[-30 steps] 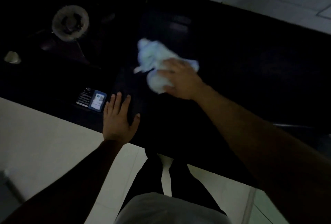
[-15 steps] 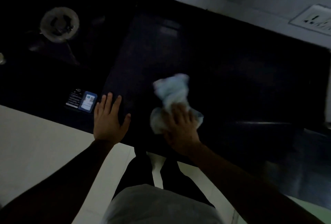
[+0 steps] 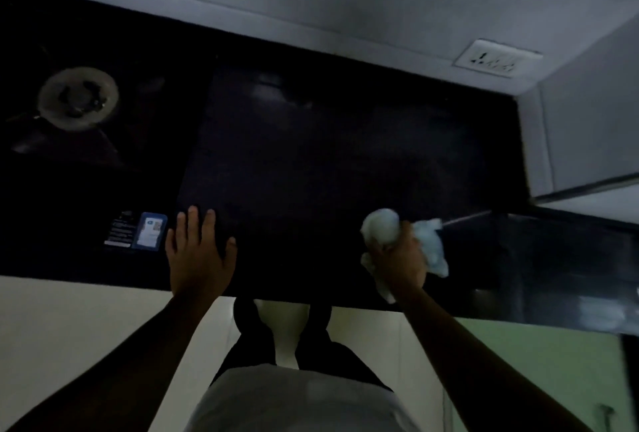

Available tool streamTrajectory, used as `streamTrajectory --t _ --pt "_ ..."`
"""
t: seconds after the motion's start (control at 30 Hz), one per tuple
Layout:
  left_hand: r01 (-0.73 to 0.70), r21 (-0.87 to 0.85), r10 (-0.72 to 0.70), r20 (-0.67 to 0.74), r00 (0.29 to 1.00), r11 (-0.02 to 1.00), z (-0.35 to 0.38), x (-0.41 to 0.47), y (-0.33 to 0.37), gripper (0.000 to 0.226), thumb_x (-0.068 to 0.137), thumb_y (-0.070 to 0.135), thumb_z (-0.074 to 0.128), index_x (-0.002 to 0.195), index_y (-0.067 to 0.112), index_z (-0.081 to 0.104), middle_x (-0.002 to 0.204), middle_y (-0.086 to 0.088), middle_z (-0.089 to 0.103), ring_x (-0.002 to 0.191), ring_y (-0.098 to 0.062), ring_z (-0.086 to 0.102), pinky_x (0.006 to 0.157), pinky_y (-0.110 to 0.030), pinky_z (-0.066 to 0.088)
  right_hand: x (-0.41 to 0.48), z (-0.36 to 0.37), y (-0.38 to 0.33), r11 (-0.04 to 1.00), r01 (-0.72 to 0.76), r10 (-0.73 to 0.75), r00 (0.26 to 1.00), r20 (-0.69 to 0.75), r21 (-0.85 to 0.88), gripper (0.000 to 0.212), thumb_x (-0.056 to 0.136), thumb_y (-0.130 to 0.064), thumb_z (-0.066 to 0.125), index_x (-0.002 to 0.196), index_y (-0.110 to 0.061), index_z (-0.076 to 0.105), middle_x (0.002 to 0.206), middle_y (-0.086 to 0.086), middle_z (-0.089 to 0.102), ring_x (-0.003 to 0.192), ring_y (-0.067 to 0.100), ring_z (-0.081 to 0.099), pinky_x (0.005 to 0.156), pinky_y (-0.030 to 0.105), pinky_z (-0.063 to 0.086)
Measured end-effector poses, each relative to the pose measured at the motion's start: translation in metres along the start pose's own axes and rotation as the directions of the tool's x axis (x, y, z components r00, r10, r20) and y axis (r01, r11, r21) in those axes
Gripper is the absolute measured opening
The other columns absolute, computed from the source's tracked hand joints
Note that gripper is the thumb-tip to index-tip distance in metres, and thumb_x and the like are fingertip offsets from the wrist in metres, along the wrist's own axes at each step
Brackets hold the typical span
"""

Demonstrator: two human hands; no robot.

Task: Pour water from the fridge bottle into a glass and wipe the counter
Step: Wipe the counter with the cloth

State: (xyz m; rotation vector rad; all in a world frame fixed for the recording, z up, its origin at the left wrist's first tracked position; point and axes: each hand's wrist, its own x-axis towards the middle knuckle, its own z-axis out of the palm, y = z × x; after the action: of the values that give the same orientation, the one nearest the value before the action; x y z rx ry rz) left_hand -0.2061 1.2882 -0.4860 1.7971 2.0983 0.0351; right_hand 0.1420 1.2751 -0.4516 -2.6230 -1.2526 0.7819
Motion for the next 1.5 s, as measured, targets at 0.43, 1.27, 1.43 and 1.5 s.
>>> streamTrajectory --t 0.43,1.27,1.43,1.5 --pt "0.05 -0.804 0.449 0.38 0.809 0.592 -0.118 -0.019 0.097 0.019 0.097 0.022 0.063 0.114 0.014 0.065 0.108 -0.004 0.072 0.09 -0.004 0.068 0.074 -0.018 0.056 -0.113 -0.03 -0.123 0.816 0.171 -0.442 0.799 0.407 0.552 0.033 0.078 -0.037 0.077 0.107 -0.029 0.062 0.102 -0.008 0.072 0.095 0.005 0.068 0.086 0.033 0.058" --pt "-0.581 -0.755 0.711 -0.227 0.665 0.303 -0.284 0.008 0.264 0.041 0.057 0.056 0.085 0.088 0.031 0.075 0.082 0.0 0.075 0.073 -0.004 0.063 0.069 -0.017 0.049 -0.063 -0.269 -0.134 0.424 0.585 -0.72 0.681 -0.134 0.691 0.015 0.088 -0.025 0.067 0.076 -0.028 0.058 0.059 -0.013 0.052 0.058 -0.002 0.044 0.055 0.019 0.034" --pt "-0.622 -0.686 0.759 -0.155 0.632 0.377 -0.302 0.027 0.285 0.05 0.063 0.065 0.082 0.061 0.019 0.064 0.069 0.005 0.059 0.069 -0.009 0.054 0.065 -0.026 0.039 -0.035 -0.322 -0.129 0.48 0.674 -0.783 0.618 -0.073 0.562 0.011 0.088 -0.021 0.07 0.078 -0.017 0.067 0.065 -0.005 0.053 0.06 0.0 0.045 0.055 0.019 0.034" --pt "-0.645 -0.667 0.767 -0.171 0.619 0.372 -0.307 0.026 0.294 0.043 0.065 0.061 0.082 0.06 0.023 0.065 0.089 0.006 0.065 0.089 -0.006 0.064 0.08 -0.022 0.045 -0.025 -0.338 -0.13 0.478 0.712 -0.804 0.59 -0.07 0.515 0.016 0.088 -0.019 0.068 0.072 -0.022 0.064 0.065 -0.01 0.053 0.06 -0.003 0.045 0.056 0.019 0.035"
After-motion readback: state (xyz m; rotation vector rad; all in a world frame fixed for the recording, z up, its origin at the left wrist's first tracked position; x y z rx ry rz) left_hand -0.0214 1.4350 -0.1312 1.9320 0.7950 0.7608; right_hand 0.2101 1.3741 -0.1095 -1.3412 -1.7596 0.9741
